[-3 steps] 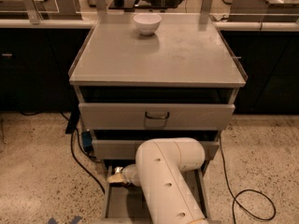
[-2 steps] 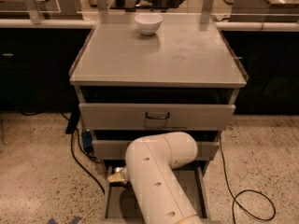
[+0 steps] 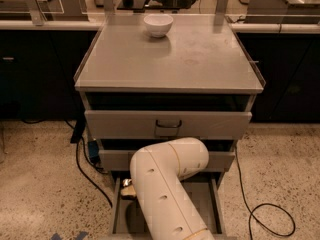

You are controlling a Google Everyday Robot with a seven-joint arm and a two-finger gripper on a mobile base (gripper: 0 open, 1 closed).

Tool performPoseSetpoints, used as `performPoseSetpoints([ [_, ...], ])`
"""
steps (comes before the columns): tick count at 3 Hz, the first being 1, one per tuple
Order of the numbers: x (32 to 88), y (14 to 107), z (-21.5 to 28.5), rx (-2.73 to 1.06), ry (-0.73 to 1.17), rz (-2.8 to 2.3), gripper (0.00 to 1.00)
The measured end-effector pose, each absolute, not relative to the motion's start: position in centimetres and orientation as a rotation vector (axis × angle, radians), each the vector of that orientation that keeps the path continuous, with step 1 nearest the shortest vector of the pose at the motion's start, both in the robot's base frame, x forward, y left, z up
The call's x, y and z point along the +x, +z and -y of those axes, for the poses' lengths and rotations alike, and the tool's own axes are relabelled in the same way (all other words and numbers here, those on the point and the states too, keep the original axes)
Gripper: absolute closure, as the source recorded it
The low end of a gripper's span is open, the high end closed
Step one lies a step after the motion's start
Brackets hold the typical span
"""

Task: Pick orange can from bottom drawer and place on counter

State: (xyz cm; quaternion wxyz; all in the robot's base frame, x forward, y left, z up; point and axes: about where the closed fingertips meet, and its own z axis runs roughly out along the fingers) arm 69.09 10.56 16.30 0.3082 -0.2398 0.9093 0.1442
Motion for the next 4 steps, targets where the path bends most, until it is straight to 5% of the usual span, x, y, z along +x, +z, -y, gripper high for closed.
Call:
performPoseSetpoints([
  [2, 68.7, 11.7, -10.8, -0.685, 0.335, -2.529, 0.0],
  [4, 68.7, 11.5, -10.9, -0.688, 0.336, -2.537, 0.43],
])
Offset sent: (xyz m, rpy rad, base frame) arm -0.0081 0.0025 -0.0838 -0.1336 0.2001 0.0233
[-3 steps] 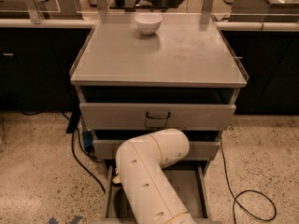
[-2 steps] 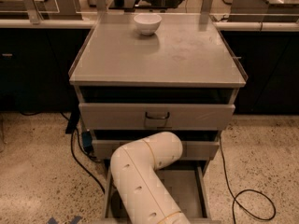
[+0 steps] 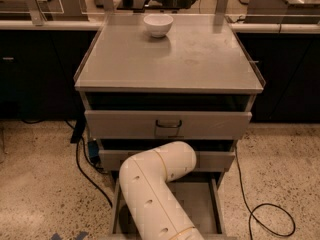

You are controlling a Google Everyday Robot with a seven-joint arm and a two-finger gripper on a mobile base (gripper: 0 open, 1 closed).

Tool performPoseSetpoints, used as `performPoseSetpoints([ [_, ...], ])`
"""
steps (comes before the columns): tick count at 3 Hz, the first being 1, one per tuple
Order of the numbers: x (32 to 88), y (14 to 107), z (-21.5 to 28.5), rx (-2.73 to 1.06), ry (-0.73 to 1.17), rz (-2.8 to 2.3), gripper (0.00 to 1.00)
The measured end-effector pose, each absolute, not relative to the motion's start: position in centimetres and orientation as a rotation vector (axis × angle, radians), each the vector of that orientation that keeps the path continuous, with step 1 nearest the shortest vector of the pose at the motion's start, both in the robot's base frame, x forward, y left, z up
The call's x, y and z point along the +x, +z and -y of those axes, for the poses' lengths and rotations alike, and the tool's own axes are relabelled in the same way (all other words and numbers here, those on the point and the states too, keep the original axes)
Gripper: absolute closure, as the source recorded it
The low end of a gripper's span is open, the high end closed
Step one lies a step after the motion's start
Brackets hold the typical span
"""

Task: Pick orange can from bottom drawer and place on counter

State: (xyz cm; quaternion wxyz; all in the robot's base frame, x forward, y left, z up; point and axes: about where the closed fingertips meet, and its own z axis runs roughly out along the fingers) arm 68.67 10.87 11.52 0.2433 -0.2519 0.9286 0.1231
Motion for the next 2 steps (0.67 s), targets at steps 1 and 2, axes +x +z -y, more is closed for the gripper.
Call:
performPoseSetpoints([
  [1, 68.67, 11.52, -10.87, -0.688, 0.336, -2.537, 0.64],
  [2, 68.67, 11.53, -10.87, -0.688, 0.337, -2.537, 0.89],
])
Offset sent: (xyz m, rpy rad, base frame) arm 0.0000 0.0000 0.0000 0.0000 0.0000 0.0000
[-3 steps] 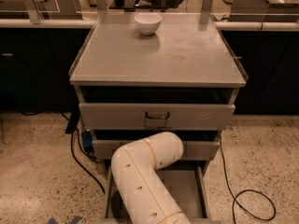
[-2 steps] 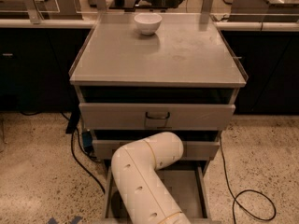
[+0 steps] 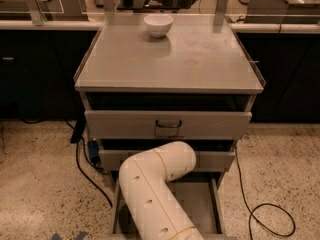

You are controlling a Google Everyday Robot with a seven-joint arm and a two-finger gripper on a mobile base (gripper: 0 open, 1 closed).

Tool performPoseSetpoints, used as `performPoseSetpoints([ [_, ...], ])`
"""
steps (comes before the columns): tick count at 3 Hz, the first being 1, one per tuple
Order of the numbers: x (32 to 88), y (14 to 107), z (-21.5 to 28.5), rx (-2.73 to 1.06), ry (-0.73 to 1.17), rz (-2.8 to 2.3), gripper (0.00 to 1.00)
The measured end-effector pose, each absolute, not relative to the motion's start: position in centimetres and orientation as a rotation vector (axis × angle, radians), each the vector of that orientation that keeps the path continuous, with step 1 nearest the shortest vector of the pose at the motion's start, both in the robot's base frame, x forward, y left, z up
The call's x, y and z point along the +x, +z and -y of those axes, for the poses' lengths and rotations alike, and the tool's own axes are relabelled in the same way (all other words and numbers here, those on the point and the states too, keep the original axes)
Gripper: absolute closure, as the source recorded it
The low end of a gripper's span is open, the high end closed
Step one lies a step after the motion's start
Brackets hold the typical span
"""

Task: Pick orange can from bottom drawer and place on counter

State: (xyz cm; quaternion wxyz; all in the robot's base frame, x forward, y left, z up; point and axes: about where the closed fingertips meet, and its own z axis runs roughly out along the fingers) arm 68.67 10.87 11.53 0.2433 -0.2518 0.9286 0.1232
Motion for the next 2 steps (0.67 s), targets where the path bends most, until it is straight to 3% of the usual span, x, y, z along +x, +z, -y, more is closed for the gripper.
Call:
performPoseSetpoints([
  [1, 68.1, 12.0, -10.3, -0.68, 0.344, -2.529, 1.0],
  [2, 66.1, 14.6, -9.0, -0.651, 0.401, -2.467, 1.0],
])
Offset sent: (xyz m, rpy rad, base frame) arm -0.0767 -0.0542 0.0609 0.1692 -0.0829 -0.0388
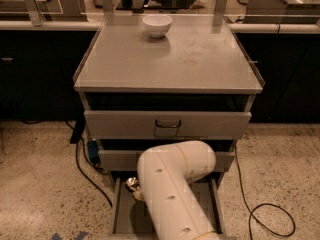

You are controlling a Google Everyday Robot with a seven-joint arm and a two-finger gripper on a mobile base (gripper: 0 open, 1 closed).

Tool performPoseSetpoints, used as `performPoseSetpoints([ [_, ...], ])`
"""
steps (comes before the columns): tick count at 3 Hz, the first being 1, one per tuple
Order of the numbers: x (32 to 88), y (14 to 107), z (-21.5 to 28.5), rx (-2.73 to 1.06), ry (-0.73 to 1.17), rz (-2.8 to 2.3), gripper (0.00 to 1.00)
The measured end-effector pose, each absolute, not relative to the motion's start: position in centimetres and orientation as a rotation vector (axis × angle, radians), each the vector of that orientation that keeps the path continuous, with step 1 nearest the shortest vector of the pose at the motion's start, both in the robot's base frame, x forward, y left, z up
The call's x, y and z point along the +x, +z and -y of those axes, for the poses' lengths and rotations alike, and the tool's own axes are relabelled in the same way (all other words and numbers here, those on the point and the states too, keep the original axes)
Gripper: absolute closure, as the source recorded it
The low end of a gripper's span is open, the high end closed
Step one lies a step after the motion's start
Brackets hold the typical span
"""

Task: Pick orange can from bottom drawer and place on counter

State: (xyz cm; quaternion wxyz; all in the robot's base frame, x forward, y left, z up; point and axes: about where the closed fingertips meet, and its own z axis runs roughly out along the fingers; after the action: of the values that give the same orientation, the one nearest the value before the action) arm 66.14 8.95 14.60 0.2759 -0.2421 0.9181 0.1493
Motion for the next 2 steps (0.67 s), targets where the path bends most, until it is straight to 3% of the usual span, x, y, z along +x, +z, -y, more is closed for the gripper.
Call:
performPoseSetpoints([
  [1, 59.59, 16.47, -6.49, -0.608, 0.476, -2.449, 1.0],
  [2, 59.64, 16.5, -6.53, -0.608, 0.477, -2.448, 1.0],
])
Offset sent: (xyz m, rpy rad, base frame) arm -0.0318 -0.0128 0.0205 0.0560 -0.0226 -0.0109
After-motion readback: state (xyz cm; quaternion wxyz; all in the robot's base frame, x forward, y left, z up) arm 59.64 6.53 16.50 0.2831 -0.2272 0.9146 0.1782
